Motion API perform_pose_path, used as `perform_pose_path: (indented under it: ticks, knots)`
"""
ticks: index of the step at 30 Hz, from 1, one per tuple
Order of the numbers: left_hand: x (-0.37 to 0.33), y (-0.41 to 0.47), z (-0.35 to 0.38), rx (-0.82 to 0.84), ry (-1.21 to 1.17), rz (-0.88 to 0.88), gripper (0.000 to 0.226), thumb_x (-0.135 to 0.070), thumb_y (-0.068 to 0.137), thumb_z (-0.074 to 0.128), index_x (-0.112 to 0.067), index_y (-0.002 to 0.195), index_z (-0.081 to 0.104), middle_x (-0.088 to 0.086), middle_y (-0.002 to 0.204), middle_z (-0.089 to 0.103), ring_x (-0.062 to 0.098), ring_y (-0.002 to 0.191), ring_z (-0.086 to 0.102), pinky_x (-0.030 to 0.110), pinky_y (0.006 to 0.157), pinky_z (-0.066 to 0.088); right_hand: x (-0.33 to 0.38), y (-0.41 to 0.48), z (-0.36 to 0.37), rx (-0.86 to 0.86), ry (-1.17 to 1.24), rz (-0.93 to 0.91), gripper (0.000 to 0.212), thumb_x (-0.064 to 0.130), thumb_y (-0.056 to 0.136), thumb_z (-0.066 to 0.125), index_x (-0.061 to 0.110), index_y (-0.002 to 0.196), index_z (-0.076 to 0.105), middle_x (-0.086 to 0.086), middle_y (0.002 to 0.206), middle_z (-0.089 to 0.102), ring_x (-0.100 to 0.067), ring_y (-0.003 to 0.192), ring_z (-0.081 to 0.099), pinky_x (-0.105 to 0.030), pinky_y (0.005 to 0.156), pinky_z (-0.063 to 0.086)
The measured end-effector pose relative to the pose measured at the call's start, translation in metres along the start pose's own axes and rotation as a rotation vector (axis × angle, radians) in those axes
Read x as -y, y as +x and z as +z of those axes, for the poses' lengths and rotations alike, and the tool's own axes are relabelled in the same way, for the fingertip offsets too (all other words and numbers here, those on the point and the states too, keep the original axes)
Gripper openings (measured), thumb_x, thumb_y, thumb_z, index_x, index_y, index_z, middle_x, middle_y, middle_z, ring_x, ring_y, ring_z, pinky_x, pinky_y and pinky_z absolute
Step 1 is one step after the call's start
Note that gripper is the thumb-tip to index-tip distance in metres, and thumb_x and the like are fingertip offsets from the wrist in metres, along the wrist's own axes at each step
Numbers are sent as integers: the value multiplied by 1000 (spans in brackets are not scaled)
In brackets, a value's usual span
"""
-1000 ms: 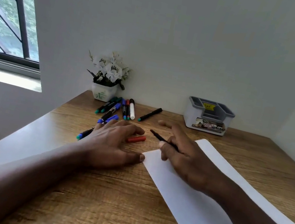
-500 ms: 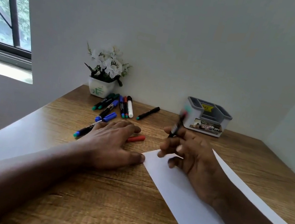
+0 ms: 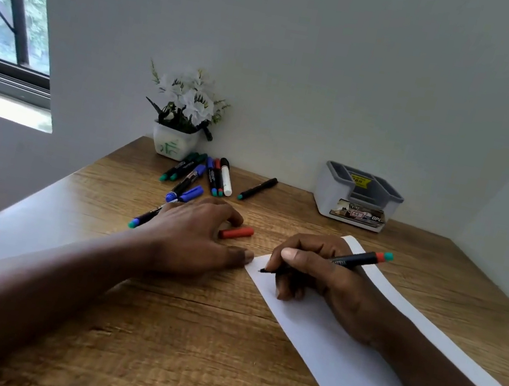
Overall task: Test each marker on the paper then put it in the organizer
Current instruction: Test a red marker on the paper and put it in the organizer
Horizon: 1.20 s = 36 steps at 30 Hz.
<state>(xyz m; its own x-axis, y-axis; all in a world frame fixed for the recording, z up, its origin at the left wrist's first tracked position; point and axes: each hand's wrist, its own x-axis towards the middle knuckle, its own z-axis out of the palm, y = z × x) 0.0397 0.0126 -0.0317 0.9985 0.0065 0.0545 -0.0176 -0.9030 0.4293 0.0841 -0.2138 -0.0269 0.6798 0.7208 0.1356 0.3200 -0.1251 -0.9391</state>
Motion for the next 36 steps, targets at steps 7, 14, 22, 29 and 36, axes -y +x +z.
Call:
perform_pose_path:
  ticks: [7, 14, 22, 29, 36]
  knots:
    - [2, 0, -9, 69, -104, -5, 69, -60, 80, 72, -42, 142, 46, -11, 151, 45, 13, 133, 42, 42, 111, 38, 5, -2, 7, 53, 36, 10, 25, 12, 91, 53, 5, 95, 76, -20, 77, 71, -29, 71, 64, -29, 64, 51]
    - [10, 5, -13, 162, -192, -15, 81, -57, 71, 80, -46, 142, 43, -11, 149, 43, 13, 130, 43, 43, 111, 41, 13, -3, 23, -105, -67, 114, 14, 2, 85, 76, 8, 98, 74, -17, 84, 78, -32, 79, 75, -36, 72, 61]
    - [13, 6, -13, 206, -233, 10, 73, -51, 78, 79, -45, 142, 44, -12, 146, 43, 11, 128, 44, 40, 110, 41, 13, 1, 38, -169, -278, -19, 14, 2, 80, 76, 11, 70, 71, -1, 61, 68, -4, 57, 61, -18, 54, 46]
    - [18, 8, -13, 203, -279, 1, 78, -56, 68, 81, -49, 138, 46, -11, 146, 44, 13, 129, 45, 44, 110, 42, 8, 6, 38, -154, -361, -32, 21, 10, 82, 77, 21, 66, 68, -4, 68, 69, -4, 63, 57, -19, 56, 43]
    - [18, 7, -12, 178, -267, 7, 77, -53, 74, 82, -45, 141, 46, -12, 143, 46, 11, 127, 47, 41, 110, 42, 6, 6, 39, -172, -366, -72, 22, 8, 80, 77, 16, 63, 65, 1, 60, 61, -1, 57, 51, -15, 53, 38]
